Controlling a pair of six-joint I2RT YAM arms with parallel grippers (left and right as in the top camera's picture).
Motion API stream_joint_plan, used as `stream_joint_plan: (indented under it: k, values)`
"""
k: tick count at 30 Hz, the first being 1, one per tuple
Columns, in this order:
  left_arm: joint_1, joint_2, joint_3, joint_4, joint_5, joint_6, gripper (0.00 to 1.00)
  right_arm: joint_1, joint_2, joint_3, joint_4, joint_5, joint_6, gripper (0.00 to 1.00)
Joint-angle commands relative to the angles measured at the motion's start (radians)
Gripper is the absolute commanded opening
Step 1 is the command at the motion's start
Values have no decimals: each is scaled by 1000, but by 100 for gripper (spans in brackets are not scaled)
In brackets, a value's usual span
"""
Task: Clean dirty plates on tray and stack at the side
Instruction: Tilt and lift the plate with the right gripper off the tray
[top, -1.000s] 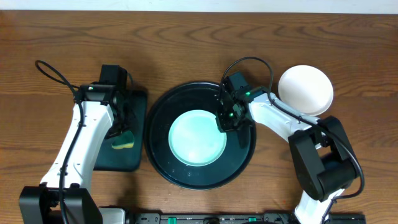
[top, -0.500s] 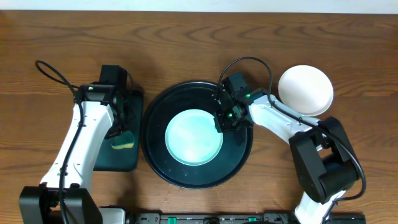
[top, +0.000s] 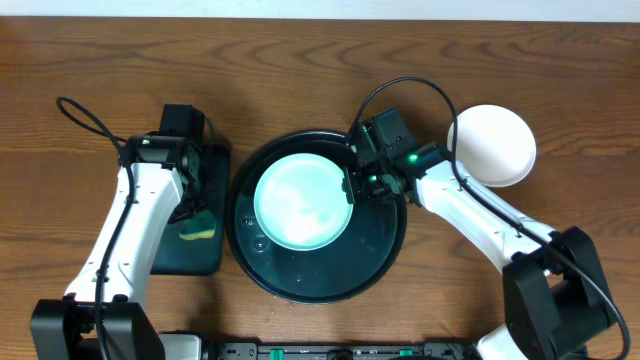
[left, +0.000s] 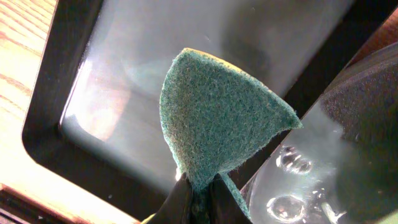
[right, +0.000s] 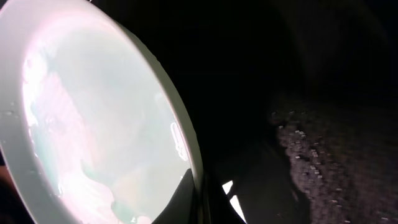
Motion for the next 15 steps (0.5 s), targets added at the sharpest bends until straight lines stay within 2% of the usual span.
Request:
stream_joint_plan:
  k: [1, 6, 10, 15]
  values:
    - [4, -6, -8, -5, -6, 10, 7, 3, -98, 17, 2, 111, -77, 1]
    - [4, -6, -24, 56, -45, 35, 7, 5, -211, 29, -47, 205, -154, 1]
    - [8, 10, -56, 132, -135, 34, 7, 5, -278, 31, -103, 241, -162, 1]
    - [45, 85, -74, 200, -144, 32, 7, 5, -307, 31, -181, 246, -171, 1]
